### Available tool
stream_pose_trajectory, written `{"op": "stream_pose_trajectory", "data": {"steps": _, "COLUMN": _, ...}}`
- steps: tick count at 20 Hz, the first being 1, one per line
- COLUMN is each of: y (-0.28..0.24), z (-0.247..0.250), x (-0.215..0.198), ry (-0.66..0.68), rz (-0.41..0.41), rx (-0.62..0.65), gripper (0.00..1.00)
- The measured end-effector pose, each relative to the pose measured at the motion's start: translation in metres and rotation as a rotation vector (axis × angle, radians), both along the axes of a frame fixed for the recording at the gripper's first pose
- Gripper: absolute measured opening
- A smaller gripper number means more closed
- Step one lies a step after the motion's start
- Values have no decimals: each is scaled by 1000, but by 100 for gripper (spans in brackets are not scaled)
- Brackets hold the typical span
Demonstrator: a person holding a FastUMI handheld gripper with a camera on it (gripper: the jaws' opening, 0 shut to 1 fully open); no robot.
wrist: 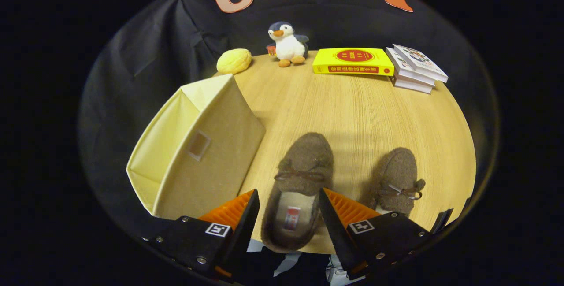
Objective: Open the storage box then place both shoes into the box .Put the left shoe in first, then the right shoe, with the right side of both shoes facing outward in a uniform manner.
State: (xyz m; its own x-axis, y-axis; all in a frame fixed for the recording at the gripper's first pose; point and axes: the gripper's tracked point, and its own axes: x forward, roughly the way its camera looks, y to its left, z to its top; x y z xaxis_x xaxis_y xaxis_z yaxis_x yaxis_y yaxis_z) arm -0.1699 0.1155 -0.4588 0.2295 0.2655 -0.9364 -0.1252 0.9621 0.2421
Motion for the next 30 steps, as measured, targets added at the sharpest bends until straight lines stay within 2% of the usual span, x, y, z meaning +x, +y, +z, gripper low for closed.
{"op": "stream_pose_trajectory", "data": {"steps": 2, "y": -5, "z": -14, "x": -9, "ry": 18, "rz": 20, "rx": -6, "gripper": 79}}
{"op": "stream_pose_trajectory", "data": {"steps": 3, "y": -9, "z": -20, "x": -10, "ry": 20, "rz": 16, "rx": -19, "gripper": 73}}
{"op": "stream_pose_trajectory", "data": {"steps": 7, "y": -23, "z": -46, "x": 7, "ry": -30, "rz": -22, "rx": -94, "gripper": 63}}
{"op": "stream_pose_trajectory", "data": {"steps": 10, "y": -27, "z": -61, "x": 15, "ry": -30, "rz": -37, "rx": -130, "gripper": 51}}
{"op": "stream_pose_trajectory", "data": {"steps": 12, "y": -25, "z": -69, "x": 21, "ry": -43, "rz": -68, "rx": -130, "gripper": 42}}
{"op": "stream_pose_trajectory", "data": {"steps": 17, "y": -18, "z": -71, "x": 23, "ry": -39, "rz": -66, "rx": -97, "gripper": 25}}
{"op": "stream_pose_trajectory", "data": {"steps": 18, "y": -16, "z": -70, "x": 21, "ry": -27, "rz": -79, "rx": -89, "gripper": 24}}
{"op": "stream_pose_trajectory", "data": {"steps": 19, "y": -16, "z": -69, "x": 20, "ry": -10, "rz": -100, "rx": -83, "gripper": 15}}
{"op": "stream_pose_trajectory", "data": {"steps": 21, "y": -21, "z": -67, "x": 16, "ry": 51, "rz": -135, "rx": -72, "gripper": 8}}
{"op": "stream_pose_trajectory", "data": {"steps": 24, "y": -16, "z": -49, "x": 12, "ry": 94, "rz": -166, "rx": -33, "gripper": 6}}
{"op": "stream_pose_trajectory", "data": {"steps": 27, "y": -7, "z": -13, "x": 24, "ry": 58, "rz": -200, "rx": 0, "gripper": 5}}
{"op": "stream_pose_trajectory", "data": {"steps": 30, "y": 5, "z": 28, "x": 43, "ry": 0, "rz": -200, "rx": 5, "gripper": 5}}
